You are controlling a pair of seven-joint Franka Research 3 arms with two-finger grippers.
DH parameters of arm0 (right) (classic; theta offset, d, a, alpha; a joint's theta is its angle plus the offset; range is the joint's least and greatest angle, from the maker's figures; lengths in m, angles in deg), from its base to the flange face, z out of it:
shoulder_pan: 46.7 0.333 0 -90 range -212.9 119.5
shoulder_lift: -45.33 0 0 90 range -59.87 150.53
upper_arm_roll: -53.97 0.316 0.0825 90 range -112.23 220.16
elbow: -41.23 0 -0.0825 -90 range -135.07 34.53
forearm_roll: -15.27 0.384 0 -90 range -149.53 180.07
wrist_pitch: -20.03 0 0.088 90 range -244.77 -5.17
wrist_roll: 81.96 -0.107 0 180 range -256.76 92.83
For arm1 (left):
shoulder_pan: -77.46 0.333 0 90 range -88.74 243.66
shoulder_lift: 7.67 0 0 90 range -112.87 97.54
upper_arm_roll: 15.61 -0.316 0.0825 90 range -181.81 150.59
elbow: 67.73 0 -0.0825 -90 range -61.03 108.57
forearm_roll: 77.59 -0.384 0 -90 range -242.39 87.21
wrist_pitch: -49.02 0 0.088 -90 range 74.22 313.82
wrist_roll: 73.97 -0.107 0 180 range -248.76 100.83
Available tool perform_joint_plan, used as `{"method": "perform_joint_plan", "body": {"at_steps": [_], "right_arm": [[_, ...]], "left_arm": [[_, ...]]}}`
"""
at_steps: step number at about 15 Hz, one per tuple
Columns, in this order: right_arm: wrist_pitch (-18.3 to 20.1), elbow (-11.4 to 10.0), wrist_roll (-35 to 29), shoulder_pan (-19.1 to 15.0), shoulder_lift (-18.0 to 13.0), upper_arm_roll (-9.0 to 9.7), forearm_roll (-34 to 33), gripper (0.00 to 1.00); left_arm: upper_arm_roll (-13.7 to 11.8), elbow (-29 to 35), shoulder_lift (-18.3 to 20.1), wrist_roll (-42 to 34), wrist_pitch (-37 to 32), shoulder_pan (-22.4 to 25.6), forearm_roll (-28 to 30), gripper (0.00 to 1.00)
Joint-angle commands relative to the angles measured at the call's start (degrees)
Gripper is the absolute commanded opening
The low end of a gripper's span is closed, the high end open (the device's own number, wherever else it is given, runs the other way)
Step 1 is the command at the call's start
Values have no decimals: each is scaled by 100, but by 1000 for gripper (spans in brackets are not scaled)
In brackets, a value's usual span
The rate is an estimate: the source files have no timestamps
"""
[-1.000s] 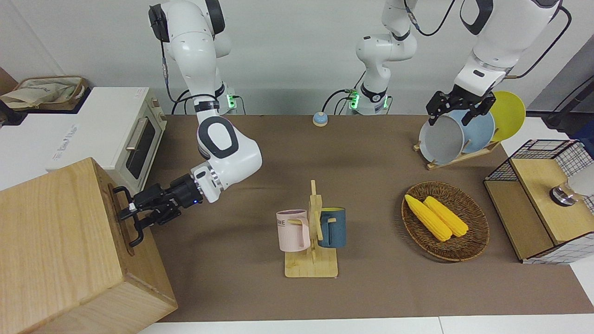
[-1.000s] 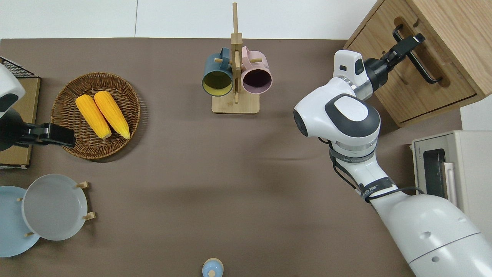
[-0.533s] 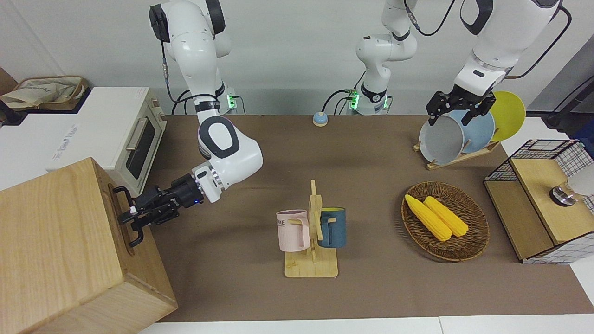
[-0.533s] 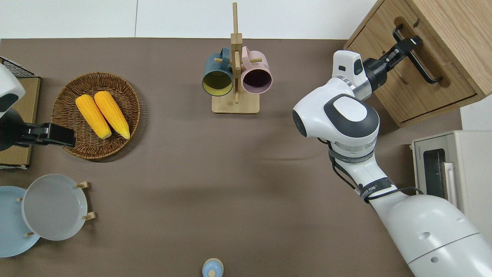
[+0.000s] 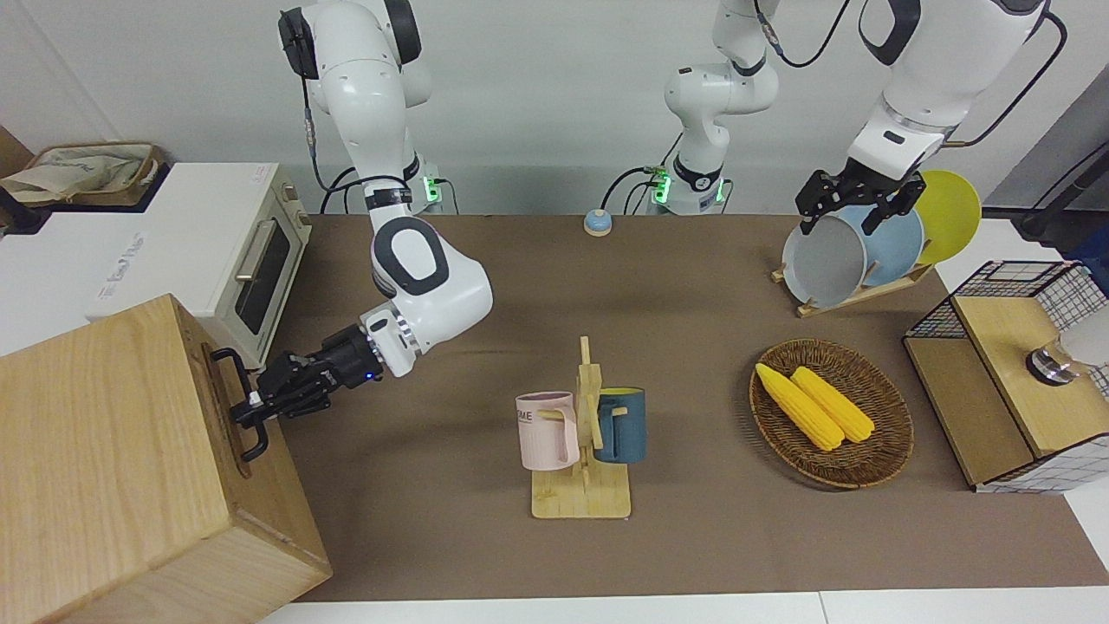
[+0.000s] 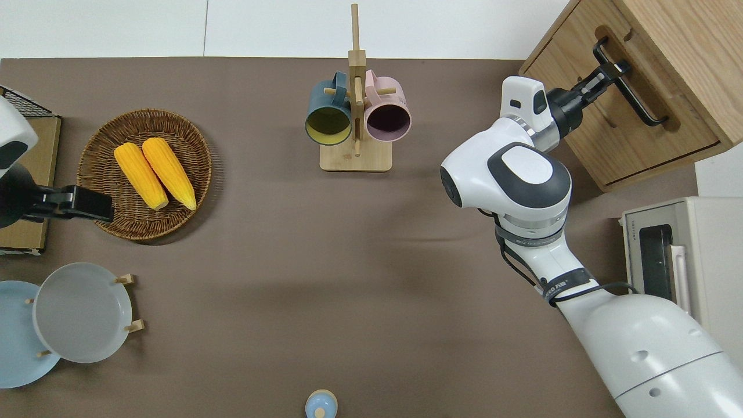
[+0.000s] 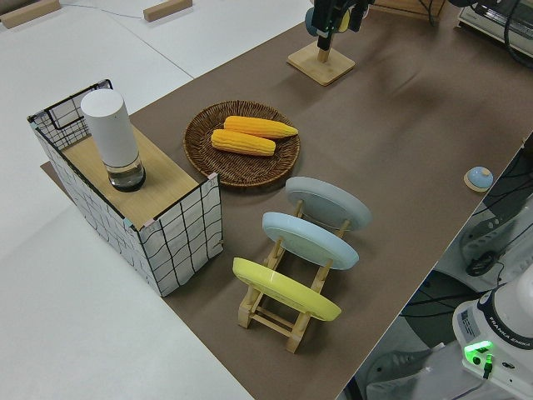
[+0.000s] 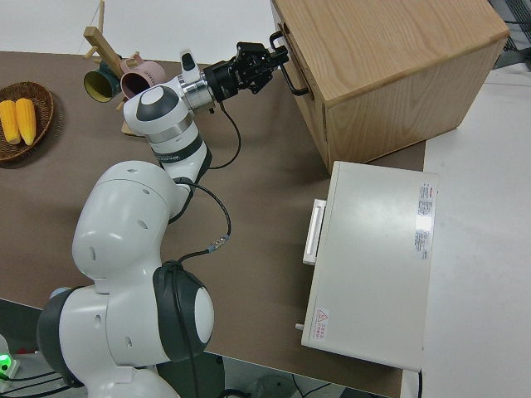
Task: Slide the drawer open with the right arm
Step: 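Pull the drawer handle toward the robot with the right gripper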
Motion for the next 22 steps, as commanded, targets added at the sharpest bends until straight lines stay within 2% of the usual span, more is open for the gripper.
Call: {"method": "perform_joint_plan", "body": {"at_steps": [1,4,18,22], "right_arm": [[-7,68,148,17,46,33,-69,0],[54,77,183,192,20,59,124,0],[1231,112,219,1370,20,42,599,0],[1416,112,219,1669,28,15,819,0]], "left_arm": [[37,-149,-65,-56,-113,22,-98,993],[37,-149,-65,-56,-113,22,-98,993],[37,-140,-65,-56,-113,22,-98,993],[37,-140,-65,-56,-113,22,-98,993]]}}
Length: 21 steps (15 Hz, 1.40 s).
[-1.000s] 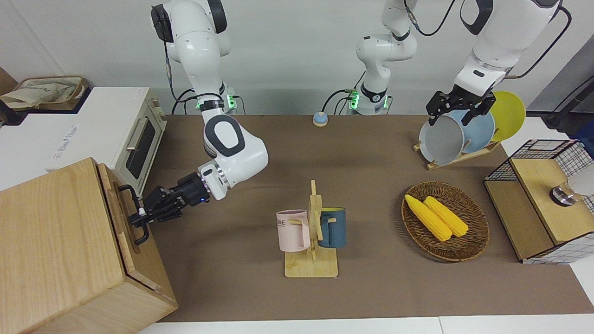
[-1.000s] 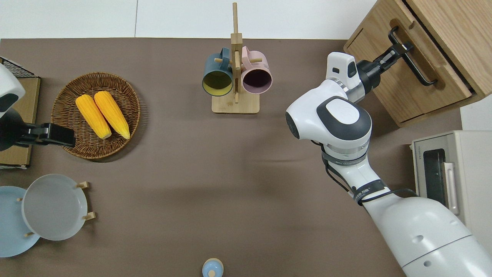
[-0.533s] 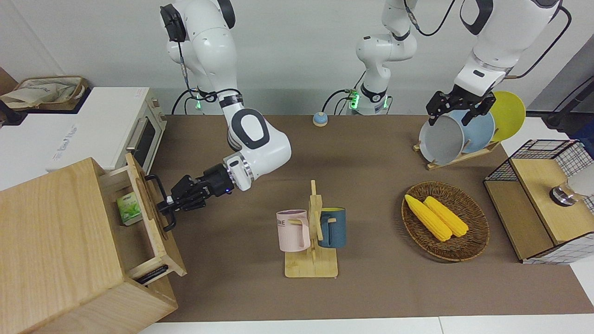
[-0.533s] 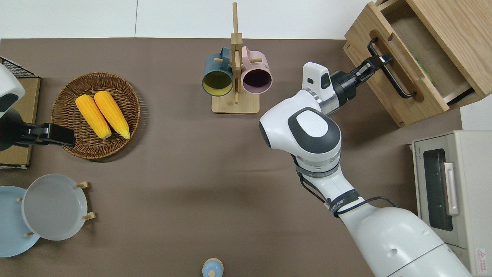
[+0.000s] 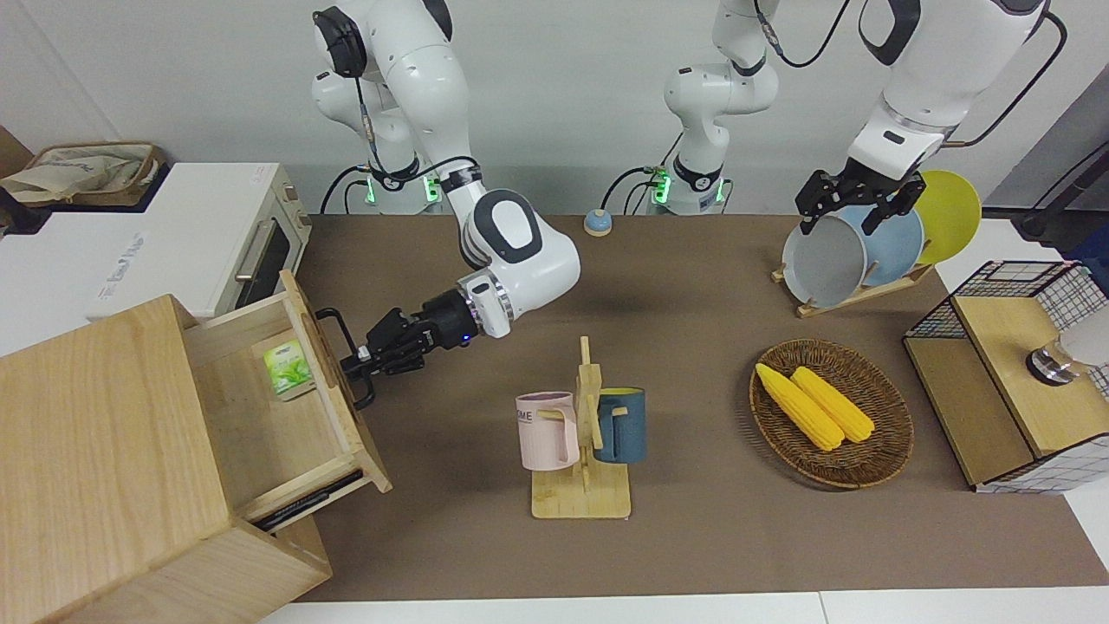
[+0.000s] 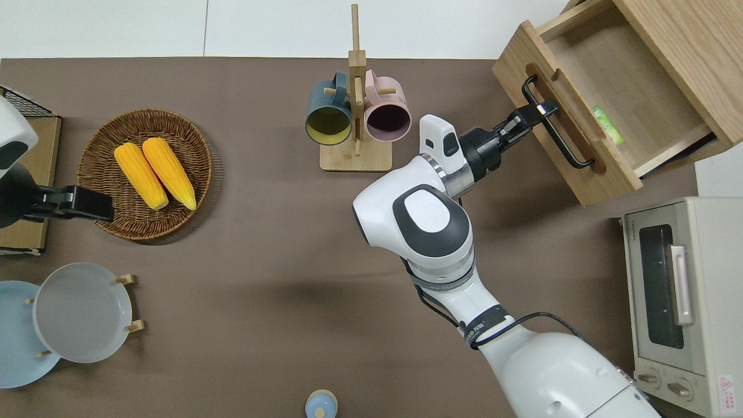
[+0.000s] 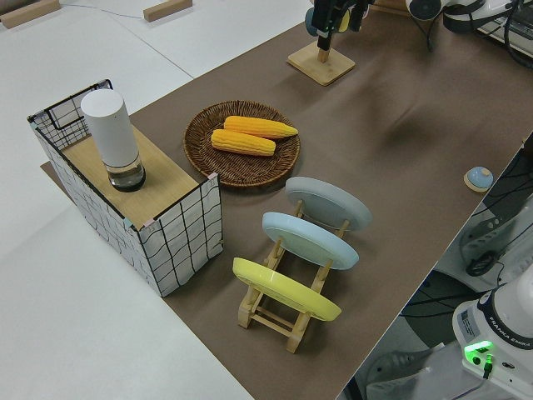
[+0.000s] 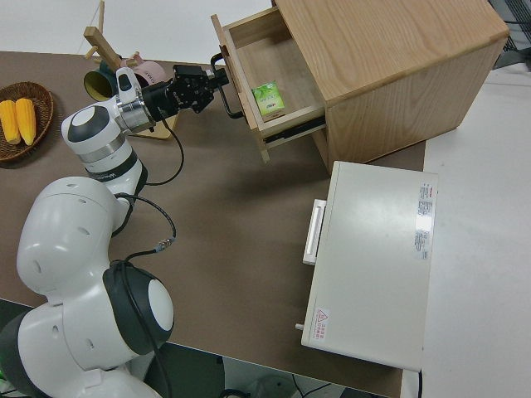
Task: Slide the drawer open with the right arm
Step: 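Pull the drawer handle toward the robot with the right gripper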
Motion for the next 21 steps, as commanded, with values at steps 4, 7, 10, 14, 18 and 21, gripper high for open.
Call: {"method": "perform_joint_plan", "body": {"at_steps": [4,7,10,14,18,21], "right_arm": [[287,154,200,560,34,-16,-4,0],[358,224,165,735,34,-42,163,0],[393,242,174,964,34,-253,303,0],[393,277,174,1070,34,-297,366,0],[463,277,165,1114,43,-297,366,0],[472,277,165,1105,43,-306,366,0]], "left_arm": [[37,-149,-65,-55,-113,22,-98,993],[37,-140,-65,-55,-113,22,-98,993],[37,-149,-65,-55,-113,22,-98,993],[37,-149,-65,-55,-113,22,-98,993],[37,-140,-65,-55,-113,22,-98,993],[37,-149,-65,-55,-113,22,-98,993]]}}
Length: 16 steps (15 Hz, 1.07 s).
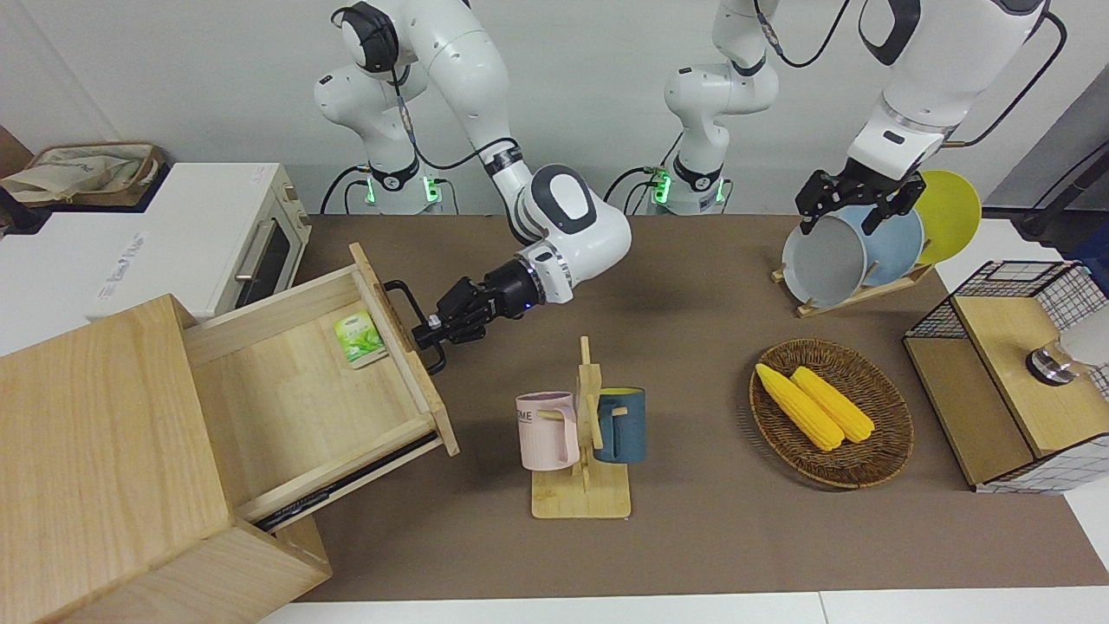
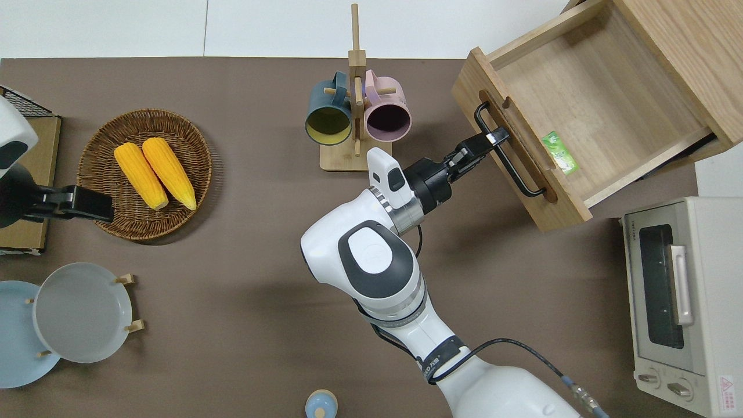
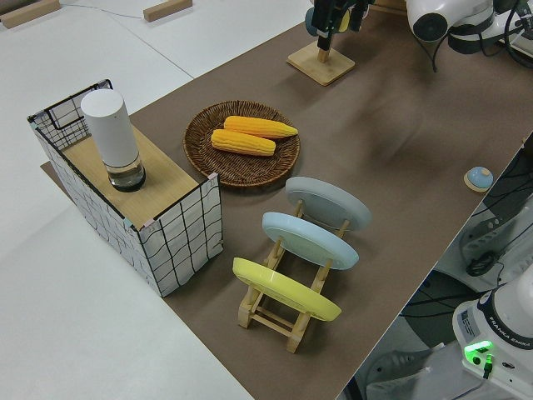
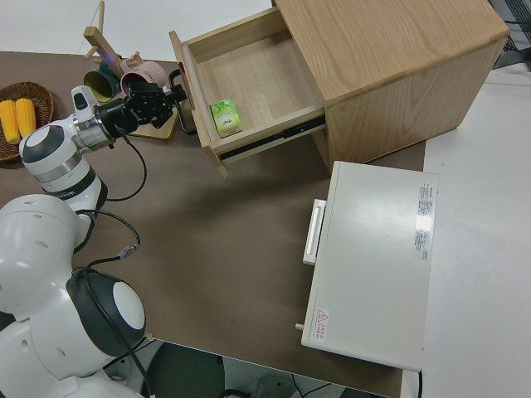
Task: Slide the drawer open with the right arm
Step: 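Pull the drawer handle toward the robot with the right gripper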
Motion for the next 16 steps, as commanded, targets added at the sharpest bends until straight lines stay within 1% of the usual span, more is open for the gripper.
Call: {"method": "perform_joint_plan", "body": {"at_steps": [1,5,6,7,8,9,10,11,16], "right_arm": [[4,235,189,122,40,-76,-85,0],[4,235,180,122,40,-76,-85,0],[4,235,171,114,40,-76,-85,89],[4,235,162,114,40,-76,-85,249],[4,235,162,122,40,-76,-85,491],[-14,235,162,96,40,-76,-77,630],[-31,235,136,79,40,-76,-77,924],[-40,235,127,70,40,-76,-77,983],[-58,235,118,43,40,-76,-77,983]], "left_arm": [[37,-149,-65,-55,-113,22,-98,993],[37,-149,-65,-55,-113,22,-98,993],[37,-149,-65,-55,-113,22,-98,993],[37,-149,-65,-55,-113,22,-98,993],[37,-149,-65,-55,-113,22,-98,993],[37,-149,-65,-55,-113,22,-98,993],[37,-149,-65,-55,-113,22,-98,993],[37,-149,-65,-55,-113,22,-98,993],[37,-149,-65,-55,-113,22,-98,993]]}}
